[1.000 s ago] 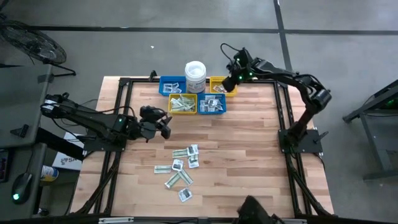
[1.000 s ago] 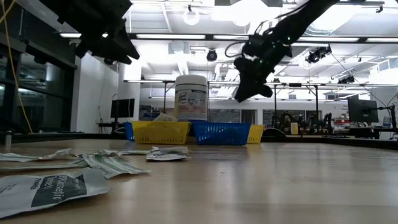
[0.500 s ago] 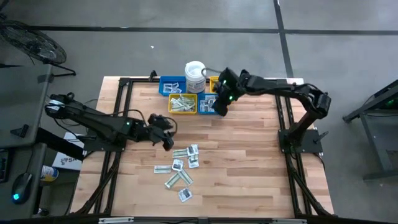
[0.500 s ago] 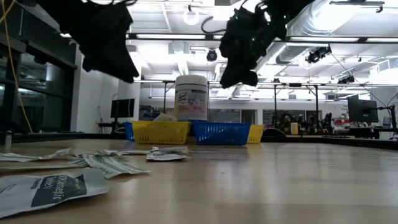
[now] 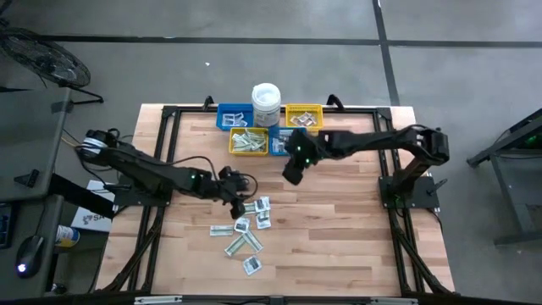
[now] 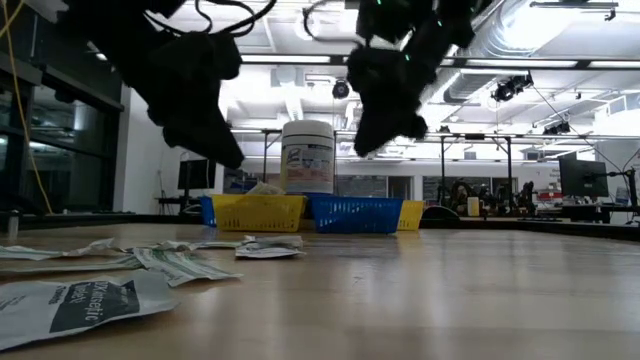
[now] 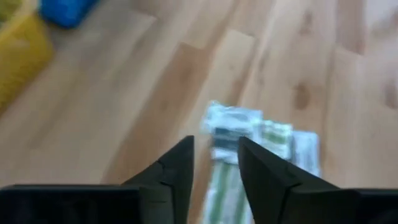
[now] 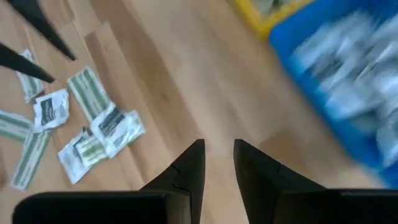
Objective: Pick & Place First Aid Supplies
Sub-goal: Put the black towelette pack into the right blue bin
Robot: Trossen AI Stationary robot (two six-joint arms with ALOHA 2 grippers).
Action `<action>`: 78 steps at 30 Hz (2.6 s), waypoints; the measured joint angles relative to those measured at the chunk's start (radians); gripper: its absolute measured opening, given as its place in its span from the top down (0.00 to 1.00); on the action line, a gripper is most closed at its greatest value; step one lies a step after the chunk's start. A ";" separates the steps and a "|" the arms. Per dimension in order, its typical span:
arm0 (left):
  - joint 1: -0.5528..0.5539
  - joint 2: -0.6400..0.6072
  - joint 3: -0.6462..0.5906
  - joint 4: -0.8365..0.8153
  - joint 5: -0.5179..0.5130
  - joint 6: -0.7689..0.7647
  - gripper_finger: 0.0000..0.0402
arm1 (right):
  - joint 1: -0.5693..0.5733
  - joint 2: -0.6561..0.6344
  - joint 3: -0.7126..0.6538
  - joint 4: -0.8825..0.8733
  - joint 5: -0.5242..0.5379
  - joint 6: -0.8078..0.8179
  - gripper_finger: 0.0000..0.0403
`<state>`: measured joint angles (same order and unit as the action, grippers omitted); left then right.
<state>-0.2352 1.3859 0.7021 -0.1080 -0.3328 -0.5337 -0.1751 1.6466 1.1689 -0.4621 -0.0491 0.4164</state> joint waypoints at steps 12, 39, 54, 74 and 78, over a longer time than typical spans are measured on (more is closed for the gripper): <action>0.000 0.075 0.001 0.107 0.176 0.106 0.98 | 0.132 0.001 -0.254 0.397 0.017 0.360 0.81; 0.000 0.250 0.001 0.254 0.220 0.242 1.00 | 0.220 0.001 -0.303 0.552 0.200 0.486 0.81; 0.000 0.394 0.006 0.320 0.177 0.181 1.00 | 0.312 0.001 -0.302 0.609 0.242 0.568 0.81; 0.000 0.418 0.003 0.351 0.182 0.162 1.00 | 0.291 0.203 -0.302 0.786 0.145 0.730 0.50; 0.000 0.418 0.003 0.352 0.182 0.162 1.00 | 0.281 0.212 -0.302 0.798 0.138 0.705 0.48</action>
<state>-0.2352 1.8038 0.7048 0.2443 -0.1509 -0.3714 0.1057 1.8585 0.8669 0.3358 0.0891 1.1213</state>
